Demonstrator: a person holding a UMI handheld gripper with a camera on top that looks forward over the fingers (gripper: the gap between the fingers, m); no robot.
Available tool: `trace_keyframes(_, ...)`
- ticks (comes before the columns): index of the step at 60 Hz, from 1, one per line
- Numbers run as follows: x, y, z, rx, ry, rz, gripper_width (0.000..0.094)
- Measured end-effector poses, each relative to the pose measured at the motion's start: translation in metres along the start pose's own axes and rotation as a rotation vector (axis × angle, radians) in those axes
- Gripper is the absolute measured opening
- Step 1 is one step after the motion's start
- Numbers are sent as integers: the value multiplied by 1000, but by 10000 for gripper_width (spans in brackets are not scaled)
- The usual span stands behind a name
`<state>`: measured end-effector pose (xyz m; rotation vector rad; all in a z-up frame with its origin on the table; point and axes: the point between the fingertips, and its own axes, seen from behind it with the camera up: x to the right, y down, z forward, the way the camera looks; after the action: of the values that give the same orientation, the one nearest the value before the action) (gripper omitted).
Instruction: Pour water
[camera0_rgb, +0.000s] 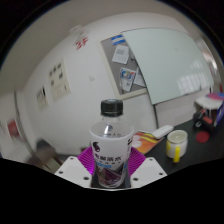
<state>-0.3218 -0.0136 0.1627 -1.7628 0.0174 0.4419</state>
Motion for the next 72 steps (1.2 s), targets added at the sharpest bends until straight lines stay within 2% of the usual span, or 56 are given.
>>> trace_keyframes(8,-40,-89,14,88,-251,499,369)
trace_keyframes(16,-15,-159,27,177,-461,979,366)
trace_keyframes(19,3,-174,32,201,-536,1154,368)
trace_keyframes(24,34,-181,44,239,-601,1401,367)
trace_keyframes(30,73,-167,55,274,-604,1654,367)
trace_keyframes(38,114,-128,75,305,-553,1891,368)
trace_keyframes(48,127,-118,79,316,-529,1911,369)
trace_keyframes(55,120,-125,80,277,-533,1884,367)
trace_keyframes(64,93,-162,69,208,-513,1522,368)
trace_keyframes(69,92,-193,52,228,-470,1174,368)
trace_keyframes(72,94,-216,54,243,-409,946,368)
